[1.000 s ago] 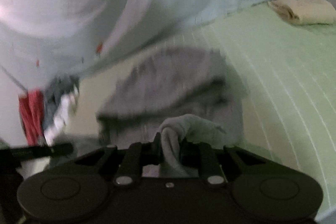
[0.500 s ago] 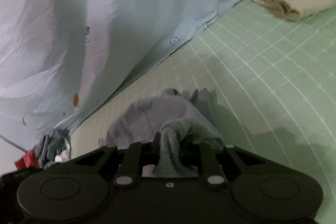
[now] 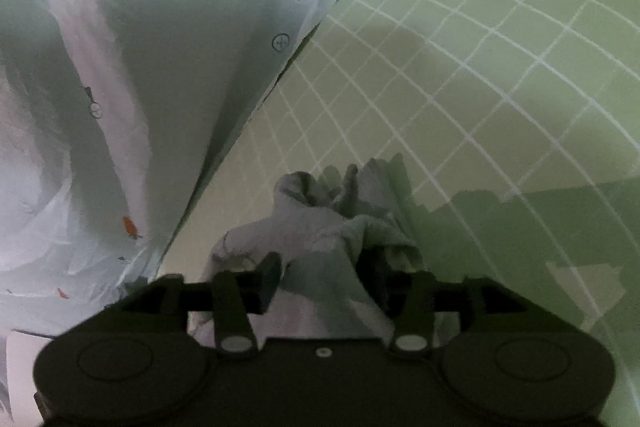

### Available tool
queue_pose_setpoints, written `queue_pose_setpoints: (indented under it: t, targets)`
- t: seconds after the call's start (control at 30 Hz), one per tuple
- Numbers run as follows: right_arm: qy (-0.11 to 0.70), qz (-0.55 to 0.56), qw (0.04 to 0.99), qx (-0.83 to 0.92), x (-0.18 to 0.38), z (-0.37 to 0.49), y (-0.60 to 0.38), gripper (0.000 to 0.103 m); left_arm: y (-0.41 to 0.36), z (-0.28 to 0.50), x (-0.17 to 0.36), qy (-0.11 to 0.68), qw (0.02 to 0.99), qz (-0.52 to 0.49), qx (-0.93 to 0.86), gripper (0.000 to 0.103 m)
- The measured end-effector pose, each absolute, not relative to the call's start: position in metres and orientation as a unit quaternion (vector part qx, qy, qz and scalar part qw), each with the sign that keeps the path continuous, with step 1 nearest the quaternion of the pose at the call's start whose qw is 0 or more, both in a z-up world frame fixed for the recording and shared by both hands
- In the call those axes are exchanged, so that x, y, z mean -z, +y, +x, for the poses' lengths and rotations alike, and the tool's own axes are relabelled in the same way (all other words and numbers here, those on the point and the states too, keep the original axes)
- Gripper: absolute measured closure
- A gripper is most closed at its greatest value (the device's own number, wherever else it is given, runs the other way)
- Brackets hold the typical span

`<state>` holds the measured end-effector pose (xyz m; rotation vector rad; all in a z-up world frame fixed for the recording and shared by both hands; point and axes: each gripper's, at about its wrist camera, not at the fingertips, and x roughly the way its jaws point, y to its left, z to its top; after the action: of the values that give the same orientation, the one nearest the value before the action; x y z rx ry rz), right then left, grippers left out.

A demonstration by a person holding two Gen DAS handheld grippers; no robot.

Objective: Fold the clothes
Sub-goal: 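Lift the hoodie by the hem with both grippers toward the beige towel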

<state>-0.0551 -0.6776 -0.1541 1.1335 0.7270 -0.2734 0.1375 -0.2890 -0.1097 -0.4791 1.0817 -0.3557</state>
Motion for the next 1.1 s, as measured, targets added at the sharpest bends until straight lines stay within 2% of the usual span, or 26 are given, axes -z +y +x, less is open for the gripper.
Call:
queue_pose_setpoints:
  t: [0.1, 0.33, 0.4, 0.43, 0.47, 0.5, 0.6, 0.77, 0.87, 0.9, 0.93, 0.97, 1.0, 1.03, 1.1]
  targets:
    - [0.325, 0.528, 0.773, 0.135, 0.15, -0.075, -0.672, 0.046, -0.28, 0.124, 0.103, 0.504, 0.816, -0.225, 0.173, 0.062]
    - [0.316, 0.539, 0.768, 0.141, 0.148, -0.114, -0.65, 0.046, -0.274, 0.099, 0.107, 0.507, 0.81, -0.223, 0.192, 0.064]
    - [0.313, 0.538, 0.771, 0.134, 0.149, -0.12, -0.645, 0.055, -0.277, 0.098, 0.108, 0.506, 0.811, -0.217, 0.197, 0.072]
    - [0.31, 0.538, 0.773, 0.131, 0.149, -0.122, -0.643, 0.066, -0.278, 0.099, 0.109, 0.506, 0.812, -0.214, 0.198, 0.09]
    - [0.307, 0.542, 0.772, 0.126, 0.149, -0.123, -0.642, 0.078, -0.28, 0.101, 0.111, 0.509, 0.81, -0.216, 0.195, 0.096]
    - [0.302, 0.549, 0.77, 0.121, 0.15, -0.123, -0.642, 0.089, -0.281, 0.103, 0.113, 0.512, 0.808, -0.219, 0.193, 0.097]
    - [0.282, 0.53, 0.792, 0.11, 0.137, -0.116, -0.647, 0.095, -0.28, 0.111, 0.111, 0.504, 0.808, -0.232, 0.199, 0.099]
    - [0.26, 0.469, 0.839, 0.093, 0.104, -0.071, -0.67, 0.096, -0.288, 0.143, 0.088, 0.463, 0.828, -0.232, 0.214, 0.099]
    - [0.218, 0.444, 0.863, 0.101, 0.08, -0.037, -0.69, 0.094, -0.291, 0.168, 0.073, 0.434, 0.839, -0.261, 0.198, 0.098]
    - [0.206, 0.437, 0.869, 0.108, 0.073, -0.029, -0.695, 0.089, -0.291, 0.174, 0.069, 0.422, 0.844, -0.269, 0.191, 0.095]
    - [0.196, 0.432, 0.873, 0.115, 0.068, -0.022, -0.699, 0.084, -0.291, 0.18, 0.064, 0.41, 0.849, -0.278, 0.183, 0.076]
    - [0.189, 0.422, 0.878, 0.123, 0.063, -0.017, -0.701, 0.065, -0.291, 0.185, 0.06, 0.399, 0.854, -0.284, 0.176, 0.051]
    - [0.188, 0.407, 0.884, 0.132, 0.061, -0.016, -0.699, 0.049, -0.291, 0.185, 0.058, 0.393, 0.86, -0.274, 0.173, 0.043]
    - [0.189, 0.391, 0.89, 0.14, 0.06, -0.016, -0.697, 0.047, -0.291, 0.182, 0.059, 0.39, 0.866, -0.261, 0.173, 0.037]
    - [0.217, 0.352, 0.898, 0.153, 0.067, -0.018, -0.688, 0.045, -0.293, 0.175, 0.067, 0.4, 0.874, -0.214, 0.176, 0.037]
